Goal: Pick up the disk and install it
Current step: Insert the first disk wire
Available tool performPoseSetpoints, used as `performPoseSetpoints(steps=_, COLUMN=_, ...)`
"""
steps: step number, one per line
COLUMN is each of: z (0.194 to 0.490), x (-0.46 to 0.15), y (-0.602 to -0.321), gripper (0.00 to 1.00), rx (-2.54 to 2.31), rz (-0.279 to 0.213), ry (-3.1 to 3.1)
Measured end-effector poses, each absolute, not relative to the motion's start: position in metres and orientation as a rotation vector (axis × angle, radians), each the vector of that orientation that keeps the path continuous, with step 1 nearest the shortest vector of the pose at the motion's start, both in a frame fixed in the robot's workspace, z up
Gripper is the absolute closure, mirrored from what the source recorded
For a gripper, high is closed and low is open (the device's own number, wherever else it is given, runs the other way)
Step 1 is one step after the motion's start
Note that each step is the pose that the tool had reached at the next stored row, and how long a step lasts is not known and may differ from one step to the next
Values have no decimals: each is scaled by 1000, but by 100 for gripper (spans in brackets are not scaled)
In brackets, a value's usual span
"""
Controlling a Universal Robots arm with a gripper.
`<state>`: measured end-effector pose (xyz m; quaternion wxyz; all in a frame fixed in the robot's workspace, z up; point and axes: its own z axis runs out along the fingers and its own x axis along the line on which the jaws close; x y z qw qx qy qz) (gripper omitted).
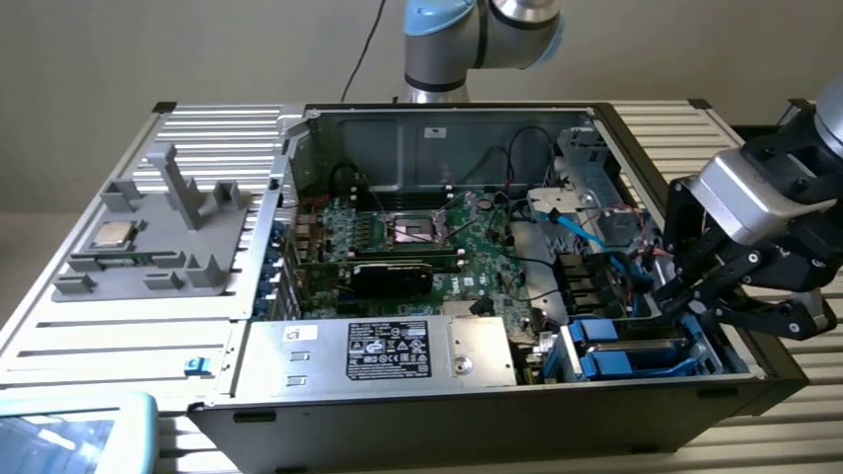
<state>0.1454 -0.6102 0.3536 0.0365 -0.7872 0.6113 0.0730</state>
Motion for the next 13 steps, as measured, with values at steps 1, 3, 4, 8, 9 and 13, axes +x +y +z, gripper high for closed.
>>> performPoseSetpoints(steps=1, z=354, x=145, y=-608, gripper=84, rx=-2427, rz=211, ry=1885)
performPoseSetpoints(steps=3, z=354, x=145, y=-605, gripper=84, rx=-2443, rz=187, ry=1900)
performPoseSetpoints(steps=4, z=355, x=145, y=-603, gripper=84, rx=-2450, rz=177, ry=1906)
performPoseSetpoints(steps=8, z=357, x=144, y=-596, gripper=84, rx=-2475, rz=140, ry=1929)
performPoseSetpoints(steps=9, z=357, x=143, y=-594, gripper=84, rx=-2484, rz=126, ry=1937)
performPoseSetpoints(steps=13, z=357, x=142, y=-588, gripper=84, rx=-2520, rz=69, ry=1969)
